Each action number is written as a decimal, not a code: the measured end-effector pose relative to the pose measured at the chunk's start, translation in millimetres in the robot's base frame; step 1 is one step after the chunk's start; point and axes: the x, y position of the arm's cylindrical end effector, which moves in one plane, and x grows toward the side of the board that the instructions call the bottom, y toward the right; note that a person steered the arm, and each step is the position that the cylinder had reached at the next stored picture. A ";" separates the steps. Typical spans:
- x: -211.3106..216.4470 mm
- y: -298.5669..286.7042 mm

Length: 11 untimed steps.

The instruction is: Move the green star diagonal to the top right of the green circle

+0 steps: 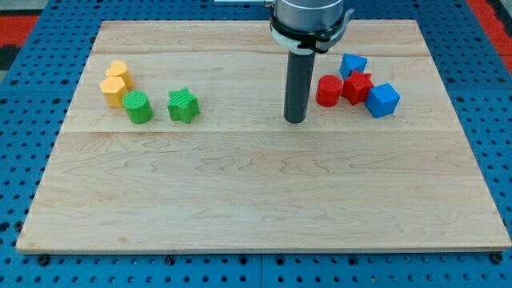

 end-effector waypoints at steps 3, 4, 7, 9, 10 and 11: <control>15.9 -3.7; 17.6 -3.7; 11.2 -3.9; 7.8 -7.5; 7.8 -7.5; 7.8 -15.3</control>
